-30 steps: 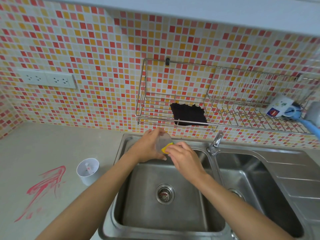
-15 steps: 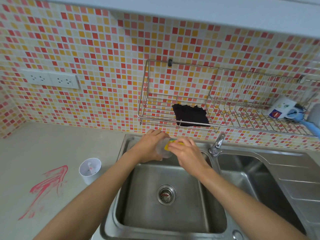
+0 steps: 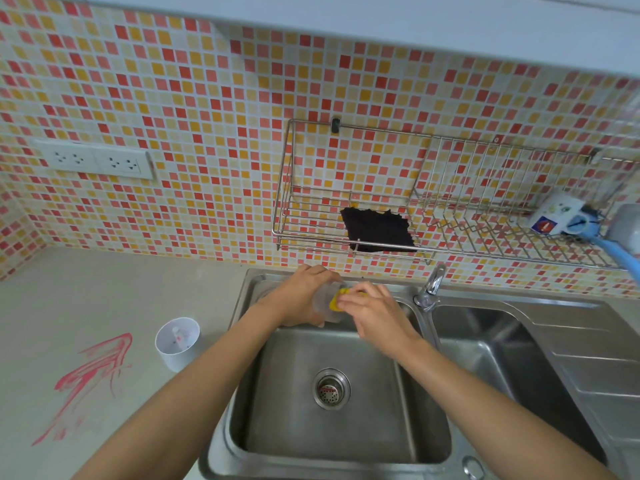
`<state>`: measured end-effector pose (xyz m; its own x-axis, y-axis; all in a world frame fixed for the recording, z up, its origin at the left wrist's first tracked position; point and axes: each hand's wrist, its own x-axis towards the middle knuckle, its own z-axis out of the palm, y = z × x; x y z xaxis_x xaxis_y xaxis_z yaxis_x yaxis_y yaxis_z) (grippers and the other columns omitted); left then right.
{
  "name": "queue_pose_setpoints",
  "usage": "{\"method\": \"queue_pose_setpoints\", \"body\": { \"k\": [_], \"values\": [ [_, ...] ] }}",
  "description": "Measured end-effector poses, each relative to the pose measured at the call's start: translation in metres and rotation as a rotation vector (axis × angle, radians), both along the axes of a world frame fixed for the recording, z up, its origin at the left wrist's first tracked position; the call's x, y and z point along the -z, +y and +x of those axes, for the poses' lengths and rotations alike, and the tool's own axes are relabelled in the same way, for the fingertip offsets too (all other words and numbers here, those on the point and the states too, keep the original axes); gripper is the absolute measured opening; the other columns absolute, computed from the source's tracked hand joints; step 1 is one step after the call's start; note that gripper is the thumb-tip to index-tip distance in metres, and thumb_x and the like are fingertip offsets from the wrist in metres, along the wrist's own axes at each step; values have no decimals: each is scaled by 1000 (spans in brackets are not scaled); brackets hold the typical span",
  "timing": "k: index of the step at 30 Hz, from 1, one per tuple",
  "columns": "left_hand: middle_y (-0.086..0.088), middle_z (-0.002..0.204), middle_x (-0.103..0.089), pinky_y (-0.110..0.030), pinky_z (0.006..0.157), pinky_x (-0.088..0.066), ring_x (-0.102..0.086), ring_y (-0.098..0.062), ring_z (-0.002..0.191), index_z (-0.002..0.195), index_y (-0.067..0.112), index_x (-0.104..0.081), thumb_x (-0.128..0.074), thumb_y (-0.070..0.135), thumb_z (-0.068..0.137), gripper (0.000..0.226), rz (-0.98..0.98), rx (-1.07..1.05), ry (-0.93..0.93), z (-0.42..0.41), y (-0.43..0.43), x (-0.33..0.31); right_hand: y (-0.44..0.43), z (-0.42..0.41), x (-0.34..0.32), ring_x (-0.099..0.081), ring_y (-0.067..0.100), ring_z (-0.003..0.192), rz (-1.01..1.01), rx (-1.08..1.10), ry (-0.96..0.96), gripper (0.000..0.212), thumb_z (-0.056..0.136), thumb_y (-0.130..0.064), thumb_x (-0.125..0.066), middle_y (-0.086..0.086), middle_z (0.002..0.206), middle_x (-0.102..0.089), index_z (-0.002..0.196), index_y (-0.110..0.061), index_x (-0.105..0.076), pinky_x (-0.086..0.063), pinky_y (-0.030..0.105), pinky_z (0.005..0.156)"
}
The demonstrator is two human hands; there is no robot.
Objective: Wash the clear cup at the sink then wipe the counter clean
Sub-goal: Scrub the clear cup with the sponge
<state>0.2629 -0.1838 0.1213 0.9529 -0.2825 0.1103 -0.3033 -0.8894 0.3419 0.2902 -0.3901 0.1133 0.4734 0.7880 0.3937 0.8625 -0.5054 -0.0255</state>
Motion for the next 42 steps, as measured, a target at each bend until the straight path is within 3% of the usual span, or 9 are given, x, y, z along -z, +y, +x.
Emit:
{"method": "queue_pose_setpoints", "body": {
  "k": [5, 12, 18, 24, 28, 31, 35, 38, 42],
  "values": [
    [8, 139, -48, -26, 106, -33, -42, -12, 126, 139, 26, -44, -85, 35, 66, 84, -116, -39, 31, -9, 4, -3, 1, -9, 2, -45, 8, 99, 98, 31, 379, 32, 86, -8, -65, -11, 111, -69, 112, -25, -71, -40, 20, 92],
    [7, 140, -47, -23, 101, -35, -43, -11, 126, 142, 25, -37, -86, 36, 66, 91, -308, -103, 80, -12, -2, -6, -3, 1, -3, -46, 13, 103, 20, -26, 157, 27, 80, -8, -71, -9, 107, -67, 104, -19, -69, -56, 35, 73],
    [5, 134, -44, -24, 100, -41, -43, -8, 122, 135, 21, -30, -89, 43, 59, 99, -403, -205, -33, -17, -6, 3, 7, -9, -16, -52, 15, 102, 174, -38, 146, 23, 85, -8, -67, -9, 107, -68, 106, -18, -69, -50, 28, 84],
    [9, 128, -40, -30, 101, -46, -42, -10, 118, 129, 26, -38, -86, 37, 62, 83, -262, -187, -110, -19, 5, 5, 20, -13, -19, -55, 9, 100, 225, 63, 630, 29, 91, -3, -58, -6, 112, -70, 112, -18, -72, -37, 7, 87],
    [13, 133, -44, -38, 108, -32, -34, -12, 123, 133, 31, -40, -82, 42, 62, 83, -130, -180, -92, -27, 5, 3, 17, -4, -15, -53, 18, 100, 35, -25, 228, 36, 79, 4, -68, -9, 104, -72, 104, -20, -74, -48, 35, 87],
    [11, 134, -48, -31, 105, -32, -40, -13, 123, 134, 27, -43, -85, 39, 62, 85, -179, -137, -83, -29, 6, -1, 16, -8, -11, -52, 21, 102, 7, 5, -41, 45, 65, 6, -76, -7, 103, -71, 102, -19, -74, -50, 38, 82],
    [7, 136, -49, -21, 99, -24, -41, -15, 124, 136, 23, -44, -85, 35, 64, 83, -127, -95, -95, -31, 13, -6, 28, -39, -3, -58, 23, 106, 244, 77, 436, 35, 86, 5, -58, -4, 114, -70, 109, -15, -73, -42, 27, 98],
    [5, 141, -46, -23, 105, -26, -38, -15, 129, 139, 23, -41, -82, 36, 69, 83, -117, -65, -54, -40, 14, -2, 24, -42, -2, -65, 17, 102, 278, 143, 737, 31, 89, -1, -58, -13, 112, -69, 107, -19, -74, -49, 29, 93],
    [6, 140, -47, -29, 111, -33, -40, -15, 130, 140, 23, -41, -83, 35, 69, 84, -140, -36, -18, -45, 10, 0, 14, -30, -1, -55, 20, 99, 9, 28, 163, 40, 76, 4, -69, -11, 107, -71, 108, -20, -73, -51, 36, 84]
  ]
}}
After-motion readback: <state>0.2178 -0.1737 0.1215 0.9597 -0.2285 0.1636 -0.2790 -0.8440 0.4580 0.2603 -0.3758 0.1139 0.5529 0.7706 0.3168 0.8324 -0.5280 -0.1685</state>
